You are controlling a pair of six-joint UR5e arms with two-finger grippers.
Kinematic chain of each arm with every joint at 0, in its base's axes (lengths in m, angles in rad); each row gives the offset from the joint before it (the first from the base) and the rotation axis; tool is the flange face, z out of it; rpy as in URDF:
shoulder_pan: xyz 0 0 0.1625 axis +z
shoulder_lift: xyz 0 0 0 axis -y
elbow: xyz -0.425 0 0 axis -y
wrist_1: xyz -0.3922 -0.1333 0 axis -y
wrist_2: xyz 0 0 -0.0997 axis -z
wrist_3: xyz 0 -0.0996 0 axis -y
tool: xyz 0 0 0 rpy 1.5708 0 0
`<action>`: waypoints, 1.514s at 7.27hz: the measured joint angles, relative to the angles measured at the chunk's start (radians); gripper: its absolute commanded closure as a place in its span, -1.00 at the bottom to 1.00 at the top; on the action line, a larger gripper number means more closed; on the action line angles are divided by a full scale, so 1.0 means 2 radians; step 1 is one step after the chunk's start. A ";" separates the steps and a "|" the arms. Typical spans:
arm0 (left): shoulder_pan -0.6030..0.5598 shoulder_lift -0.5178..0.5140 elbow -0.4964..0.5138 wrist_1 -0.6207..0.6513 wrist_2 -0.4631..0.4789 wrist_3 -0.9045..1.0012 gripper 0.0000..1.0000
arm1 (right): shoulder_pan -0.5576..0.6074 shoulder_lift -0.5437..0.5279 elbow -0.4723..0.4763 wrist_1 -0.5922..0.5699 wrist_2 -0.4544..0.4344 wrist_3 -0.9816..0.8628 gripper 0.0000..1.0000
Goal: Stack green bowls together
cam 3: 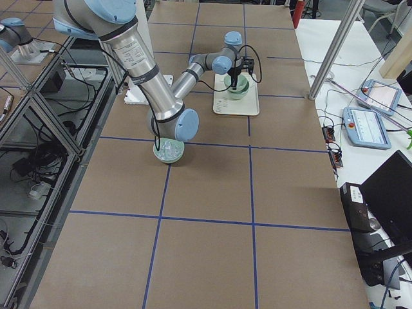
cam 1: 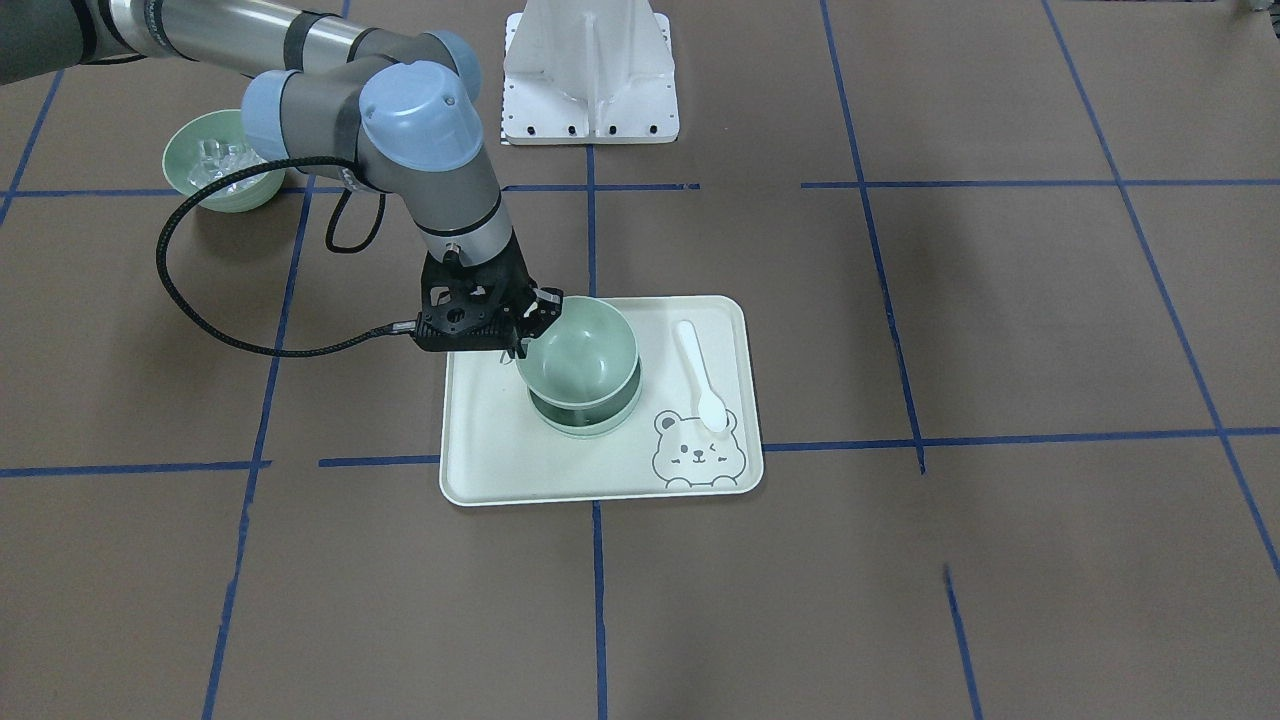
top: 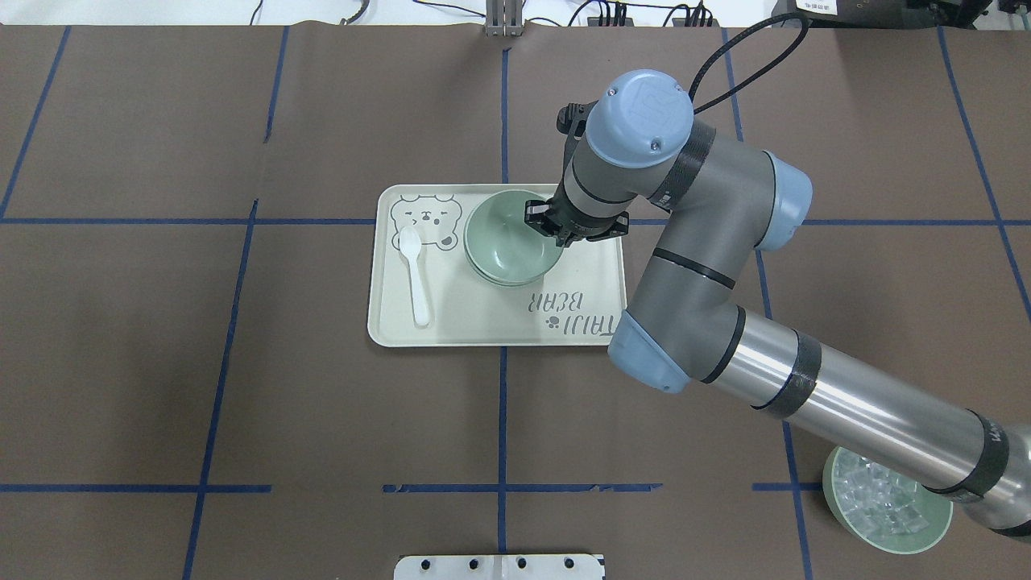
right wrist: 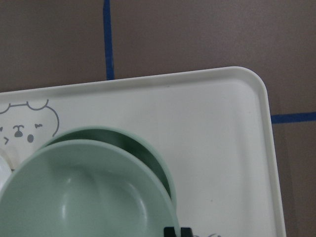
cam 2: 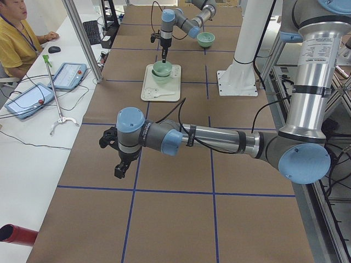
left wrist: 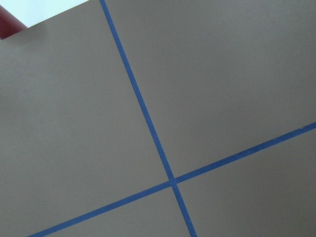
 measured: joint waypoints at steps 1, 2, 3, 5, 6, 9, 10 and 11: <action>0.000 0.000 0.000 0.000 0.000 0.000 -1.00 | 0.000 0.001 -0.008 0.015 -0.004 0.010 1.00; 0.000 0.000 0.000 0.000 0.000 0.000 -1.00 | 0.000 0.003 -0.018 0.033 -0.005 0.020 1.00; 0.000 0.000 -0.001 0.000 0.000 0.000 -1.00 | 0.000 0.004 -0.026 0.046 -0.006 0.027 -0.84; 0.000 0.000 -0.001 0.000 0.000 -0.001 -1.00 | -0.001 0.005 -0.030 0.051 -0.006 0.028 -1.00; 0.000 0.001 0.000 0.000 0.000 -0.001 -1.00 | 0.001 0.005 -0.028 0.040 -0.003 0.025 -1.00; 0.000 0.009 0.000 0.004 -0.004 -0.012 -1.00 | 0.053 0.002 0.021 -0.107 0.031 -0.106 -1.00; -0.001 0.022 0.000 0.002 -0.011 -0.020 -1.00 | 0.098 -0.007 0.039 -0.160 0.055 -0.195 -1.00; -0.001 0.033 -0.001 0.002 -0.013 -0.025 -1.00 | 0.161 -0.029 0.051 -0.195 0.093 -0.303 -1.00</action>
